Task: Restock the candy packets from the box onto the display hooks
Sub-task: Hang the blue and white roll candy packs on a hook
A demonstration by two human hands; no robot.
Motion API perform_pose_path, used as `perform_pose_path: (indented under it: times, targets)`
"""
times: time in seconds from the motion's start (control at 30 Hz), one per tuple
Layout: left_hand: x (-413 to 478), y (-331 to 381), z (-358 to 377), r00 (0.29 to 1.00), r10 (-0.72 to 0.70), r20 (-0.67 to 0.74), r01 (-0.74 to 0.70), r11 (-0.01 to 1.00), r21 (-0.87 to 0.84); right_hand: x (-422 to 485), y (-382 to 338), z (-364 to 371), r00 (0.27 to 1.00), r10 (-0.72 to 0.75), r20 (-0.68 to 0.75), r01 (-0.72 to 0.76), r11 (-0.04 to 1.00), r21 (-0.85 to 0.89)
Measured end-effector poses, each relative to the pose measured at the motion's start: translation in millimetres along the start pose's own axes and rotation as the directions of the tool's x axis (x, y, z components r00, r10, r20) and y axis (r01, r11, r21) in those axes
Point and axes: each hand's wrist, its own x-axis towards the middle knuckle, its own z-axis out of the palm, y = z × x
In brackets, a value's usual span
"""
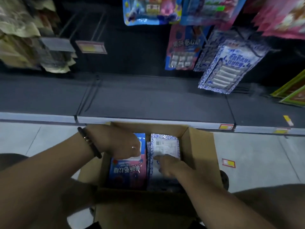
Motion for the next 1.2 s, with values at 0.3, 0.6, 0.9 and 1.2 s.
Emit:
perform_pose_path:
  times: [0.3,0.6,0.9,1.2]
  targets:
    - [7,-11,-2,0.994,-0.112,0.009,0.111,0.988,0.108,44,-24,42,0.999,0.014,0.038,-0.002,0.951,-0.309]
    - [22,-13,-7,0.99,-0.133,0.038,0.124,0.975,0.186,56,-37,44,0.982,0.147,0.119,-0.094,0.925,-0.367]
    - [17,-13,-4,0.989,-0.126,0.082,0.108,0.974,0.197,24,-30,25,0.959,0.284,-0.021,-0.277,0.912,-0.303]
    - [20,-3,-8,0.992,-0.102,0.07,0.085,0.975,0.206,-30,-4,-7,0.955,0.241,-0.171,-0.259,0.962,-0.087]
